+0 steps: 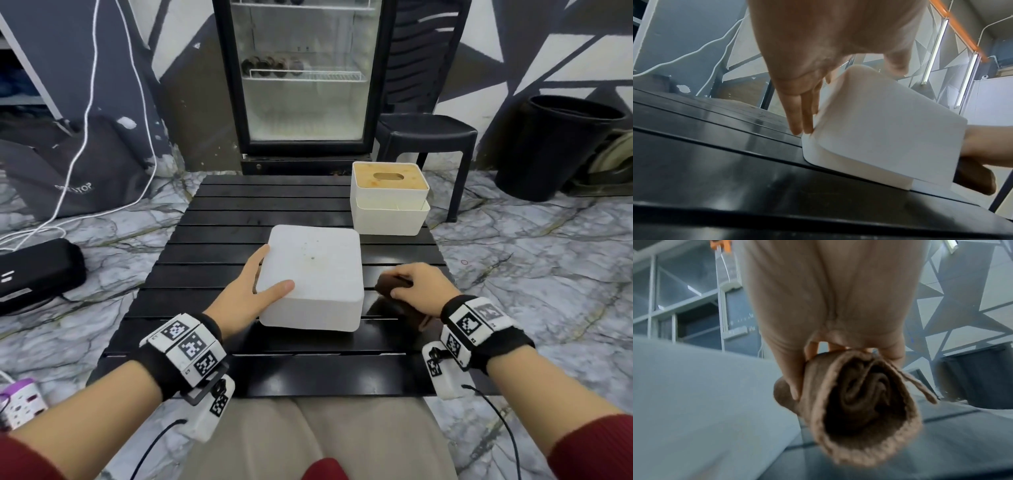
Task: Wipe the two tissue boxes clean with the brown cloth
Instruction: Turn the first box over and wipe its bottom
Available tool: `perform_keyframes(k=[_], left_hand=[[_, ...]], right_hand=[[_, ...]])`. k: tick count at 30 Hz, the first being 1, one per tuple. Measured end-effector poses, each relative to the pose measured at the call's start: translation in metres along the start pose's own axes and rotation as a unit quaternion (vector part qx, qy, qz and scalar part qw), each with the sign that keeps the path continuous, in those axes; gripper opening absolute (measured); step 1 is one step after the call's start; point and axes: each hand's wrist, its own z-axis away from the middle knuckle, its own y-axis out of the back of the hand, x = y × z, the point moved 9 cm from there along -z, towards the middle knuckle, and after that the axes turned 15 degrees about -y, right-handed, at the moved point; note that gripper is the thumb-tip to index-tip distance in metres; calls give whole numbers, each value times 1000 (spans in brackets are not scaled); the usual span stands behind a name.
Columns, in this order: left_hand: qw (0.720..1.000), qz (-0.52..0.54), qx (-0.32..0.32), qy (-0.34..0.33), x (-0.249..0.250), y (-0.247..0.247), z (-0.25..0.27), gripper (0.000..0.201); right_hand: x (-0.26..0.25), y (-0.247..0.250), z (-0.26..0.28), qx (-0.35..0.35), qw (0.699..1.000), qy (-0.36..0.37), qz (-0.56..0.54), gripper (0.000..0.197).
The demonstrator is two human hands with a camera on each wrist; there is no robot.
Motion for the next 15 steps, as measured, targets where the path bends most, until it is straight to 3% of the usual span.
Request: perform_keyframes(k=[3, 5, 9, 15], left_hand=[[999, 11, 32, 18, -2, 6, -12, 84], [998, 4, 51, 40, -3, 9, -24, 81], [996, -8, 68, 65, -1, 6, -40, 76], [993, -67, 57, 75, -4, 5, -50, 65]], right_hand=[[-30, 33, 8, 62, 993, 44, -90, 34], [-55, 45, 19, 65, 986, 91, -127, 30], [-94, 29, 42, -1, 986, 156, -62, 28], [-97, 10, 64, 8, 981, 190, 28, 33]])
